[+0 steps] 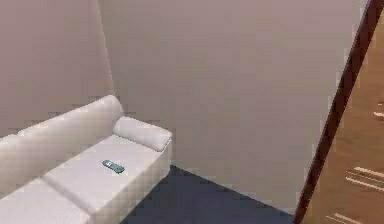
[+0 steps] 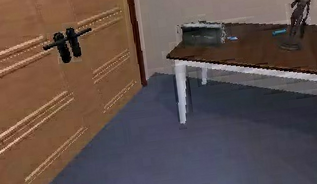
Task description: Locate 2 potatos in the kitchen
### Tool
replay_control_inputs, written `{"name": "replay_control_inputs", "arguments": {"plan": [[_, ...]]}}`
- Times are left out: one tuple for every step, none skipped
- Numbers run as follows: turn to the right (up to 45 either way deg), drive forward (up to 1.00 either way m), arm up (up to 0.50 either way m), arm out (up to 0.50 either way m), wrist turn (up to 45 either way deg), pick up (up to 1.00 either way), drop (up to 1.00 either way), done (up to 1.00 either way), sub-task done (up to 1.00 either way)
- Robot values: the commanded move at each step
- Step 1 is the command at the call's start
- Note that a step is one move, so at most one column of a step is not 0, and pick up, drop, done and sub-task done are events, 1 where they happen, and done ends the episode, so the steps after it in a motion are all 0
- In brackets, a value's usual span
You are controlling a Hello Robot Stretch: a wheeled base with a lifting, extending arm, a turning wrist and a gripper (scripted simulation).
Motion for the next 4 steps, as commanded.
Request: {"name": "replay_control_inputs", "arguments": {"plan": [[-45.0, 0.0, 0.0, 0.0, 0.0, 0.0, 0.0, 0.0, 0.0], [-45.0, 0.0, 0.0, 0.0, 0.0, 0.0, 0.0, 0.0, 0.0], [-24.0, 0.0, 0.0, 0.0, 0.0, 0.0, 0.0, 0.0, 0.0], [0.0, 1.0, 0.0, 0.0, 0.0, 0.0, 0.0, 0.0, 0.0]]}}
